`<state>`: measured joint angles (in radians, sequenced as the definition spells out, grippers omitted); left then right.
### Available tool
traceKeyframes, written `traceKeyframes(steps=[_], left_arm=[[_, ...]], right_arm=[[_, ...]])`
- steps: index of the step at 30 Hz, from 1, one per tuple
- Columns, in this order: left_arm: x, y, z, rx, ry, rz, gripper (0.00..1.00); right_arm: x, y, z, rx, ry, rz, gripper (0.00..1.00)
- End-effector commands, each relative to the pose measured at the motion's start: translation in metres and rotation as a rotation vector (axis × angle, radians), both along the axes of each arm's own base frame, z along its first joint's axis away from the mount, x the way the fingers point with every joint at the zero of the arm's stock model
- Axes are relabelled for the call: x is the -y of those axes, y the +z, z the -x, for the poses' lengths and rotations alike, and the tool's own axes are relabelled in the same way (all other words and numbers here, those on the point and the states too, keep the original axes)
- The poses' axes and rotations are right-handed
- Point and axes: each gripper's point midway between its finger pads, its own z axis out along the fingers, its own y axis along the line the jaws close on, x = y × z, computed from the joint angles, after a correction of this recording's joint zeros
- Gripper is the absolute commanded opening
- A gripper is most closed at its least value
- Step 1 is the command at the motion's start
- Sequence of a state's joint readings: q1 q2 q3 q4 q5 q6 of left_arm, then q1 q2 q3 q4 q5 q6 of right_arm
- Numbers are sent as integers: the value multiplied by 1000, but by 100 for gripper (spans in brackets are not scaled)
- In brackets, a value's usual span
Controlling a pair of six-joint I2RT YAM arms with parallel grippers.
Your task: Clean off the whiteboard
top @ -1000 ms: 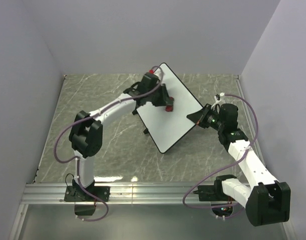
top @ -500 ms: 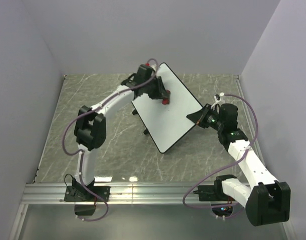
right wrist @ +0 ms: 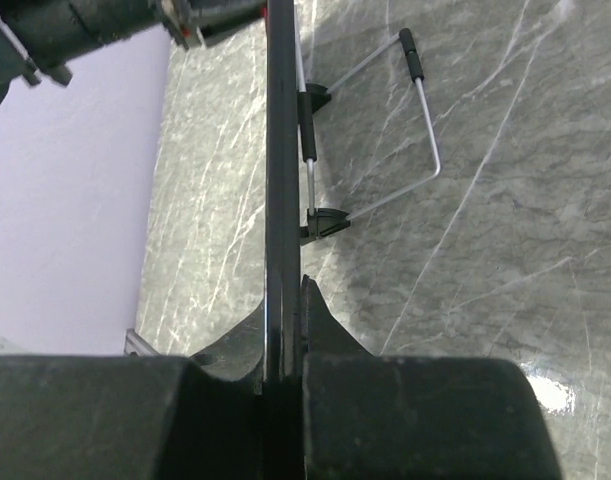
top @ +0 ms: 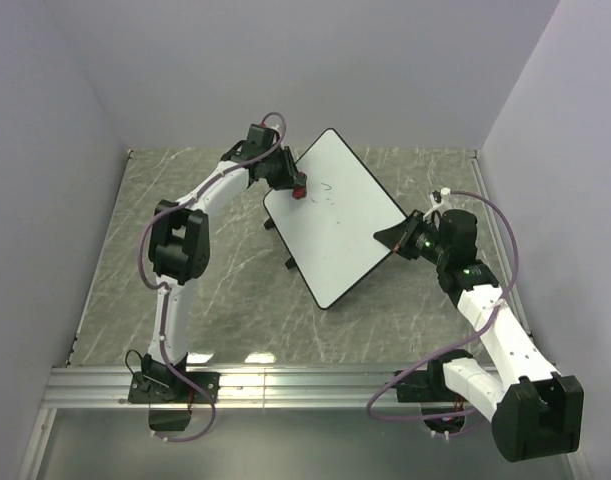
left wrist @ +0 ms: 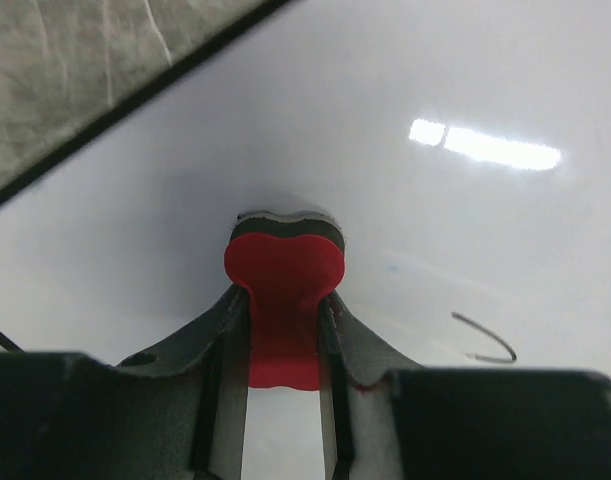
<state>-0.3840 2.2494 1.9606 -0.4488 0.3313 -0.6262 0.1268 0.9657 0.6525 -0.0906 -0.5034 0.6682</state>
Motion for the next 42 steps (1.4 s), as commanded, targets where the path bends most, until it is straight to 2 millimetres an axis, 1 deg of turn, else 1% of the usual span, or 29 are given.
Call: traceKeyframes(steps=[1,2,3,5,6,7,8,9,10,12,15,18,19,20,22,24,25,26,27,28,29,30,31,32,33,35,37,39,42], left_arm=[[53,-23,77,-91,-205,-62,0],[57,-22,87,-91,-223,-74,0],[70,-9,101,-63,-255,-75,0],[79,-1,120,-66,-270,-57,0],[91,5,127,-52,-291,-29,0],[96,6,136,-62,-311,-3,0],[102,16,138,-50,-314,21,0],[109,18,145,-53,-331,24,0],[115,28,146,-37,-342,31,0],[121,29,155,-50,-367,11,0],[134,42,165,-29,-398,29,0],[138,43,176,-36,-409,34,0],[138,38,180,-49,-412,31,0],[138,41,182,-45,-414,36,0],[135,36,184,-45,-411,19,0],[128,31,175,-31,-382,-16,0],[128,34,169,-20,-375,-19,0],[121,25,160,-35,-361,-35,0],[118,24,153,-35,-353,-37,0],[118,22,142,-29,-345,-38,0],[108,22,126,-30,-316,-38,0],[103,18,119,-40,-306,-42,0],[101,28,106,-16,-294,-33,0],[89,11,92,-52,-269,-56,0],[84,5,83,-60,-254,-66,0],[74,-14,59,-68,-228,-98,0],[64,-38,51,-115,-209,-133,0],[54,-52,47,-145,-194,-130,0],[44,-60,46,-147,-169,-138,0]], right_arm=[[-6,-33,24,-129,98,77,0],[-6,-31,22,-124,98,75,0],[-7,-31,21,-122,99,74,0],[-7,-30,17,-121,98,72,0],[-8,-30,16,-119,97,71,0],[-8,-31,15,-124,97,66,0],[-8,-31,15,-122,98,62,0],[-8,-31,14,-122,96,62,0],[-9,-31,15,-122,97,59,0],[-9,-31,15,-124,95,62,0],[-8,-31,15,-121,95,70,0],[-7,-30,15,-118,92,70,0],[-7,-31,15,-120,90,70,0],[-7,-30,15,-118,93,70,0],[-7,-31,15,-118,92,71,0],[-8,-30,15,-117,93,67,0],[-7,-30,15,-117,90,64,0],[-8,-30,15,-117,93,64,0],[-8,-30,15,-116,94,62,0],[-8,-30,15,-116,93,60,0],[-8,-30,15,-117,93,60,0],[-8,-30,16,-118,92,62,0],[-8,-29,16,-113,93,62,0],[-7,-30,17,-117,92,64,0],[-6,-31,17,-118,89,71,0],[-6,-31,18,-118,91,74,0],[-6,-32,20,-122,94,74,0],[-6,-33,20,-124,92,74,0],[-6,-31,18,-122,91,74,0]])
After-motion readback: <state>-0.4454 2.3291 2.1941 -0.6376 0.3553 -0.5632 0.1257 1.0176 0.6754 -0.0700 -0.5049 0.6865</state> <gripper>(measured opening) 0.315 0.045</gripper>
